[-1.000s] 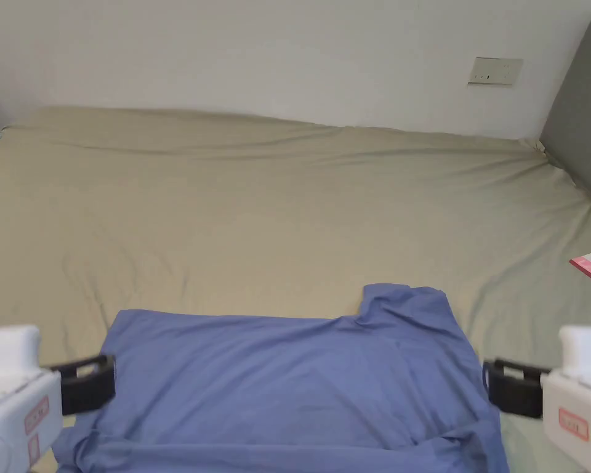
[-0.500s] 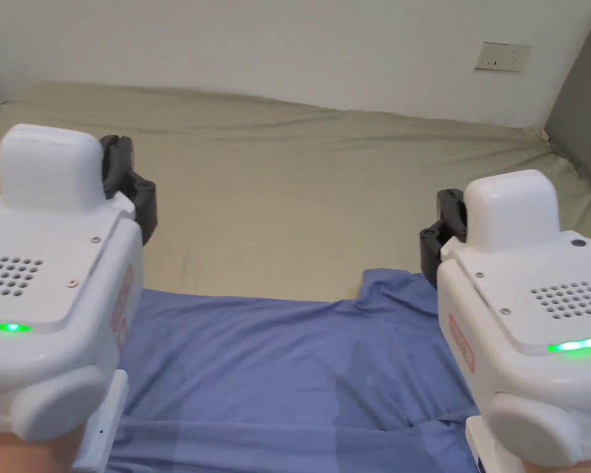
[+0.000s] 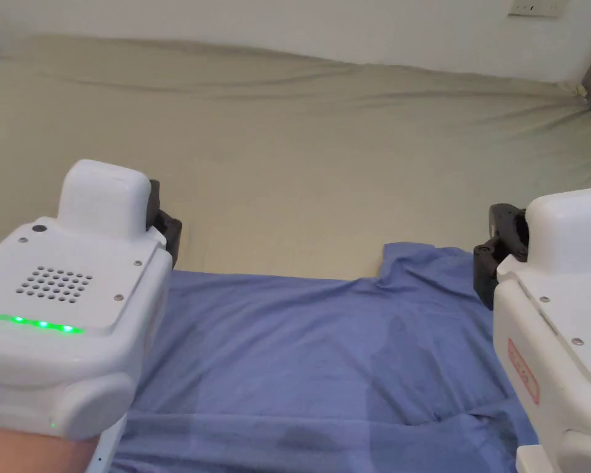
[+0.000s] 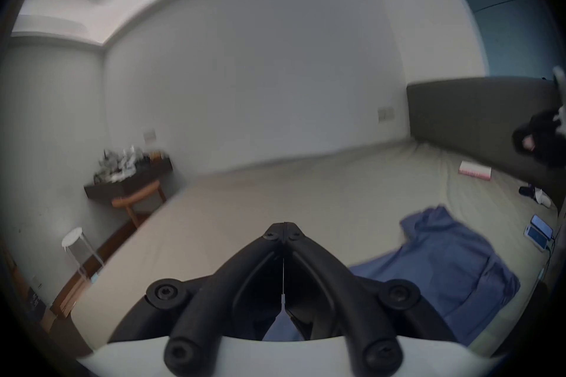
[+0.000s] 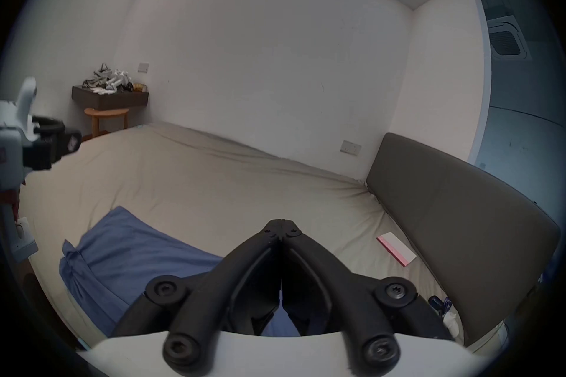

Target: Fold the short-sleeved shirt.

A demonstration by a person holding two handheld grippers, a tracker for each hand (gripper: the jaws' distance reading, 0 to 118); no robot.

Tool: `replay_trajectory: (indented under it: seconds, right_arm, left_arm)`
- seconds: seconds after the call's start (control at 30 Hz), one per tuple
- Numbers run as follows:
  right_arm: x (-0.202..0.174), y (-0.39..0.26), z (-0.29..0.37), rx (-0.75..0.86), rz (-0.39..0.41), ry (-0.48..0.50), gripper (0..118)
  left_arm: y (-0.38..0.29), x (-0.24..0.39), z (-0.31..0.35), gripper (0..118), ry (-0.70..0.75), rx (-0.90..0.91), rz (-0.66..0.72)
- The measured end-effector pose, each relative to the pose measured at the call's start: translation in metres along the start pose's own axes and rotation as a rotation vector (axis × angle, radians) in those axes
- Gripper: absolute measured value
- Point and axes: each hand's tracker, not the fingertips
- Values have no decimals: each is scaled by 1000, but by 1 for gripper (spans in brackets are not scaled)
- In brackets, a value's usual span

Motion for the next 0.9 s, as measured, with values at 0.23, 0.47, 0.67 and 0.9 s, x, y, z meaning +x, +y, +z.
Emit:
replay_trajectory:
  seconds: [0.23,0.47,0.67,0.9]
  right_arm:
    - [16,-45,-39,-161,-35,-50,2]
    - [34,-73,-70,-283,-16,-80,2]
    - [42,-82,-89,-343,-39,-83,2]
    - [48,-88,-123,-386,-59,-46,2]
  left_arm:
    - [-105,-51,-136,107,-2,-471,112]
    - [-150,-103,-241,116,69,-580,257]
    - [-167,-96,-286,87,30,-682,136]
    - [-134,-68,-261,1,-36,-644,-10]
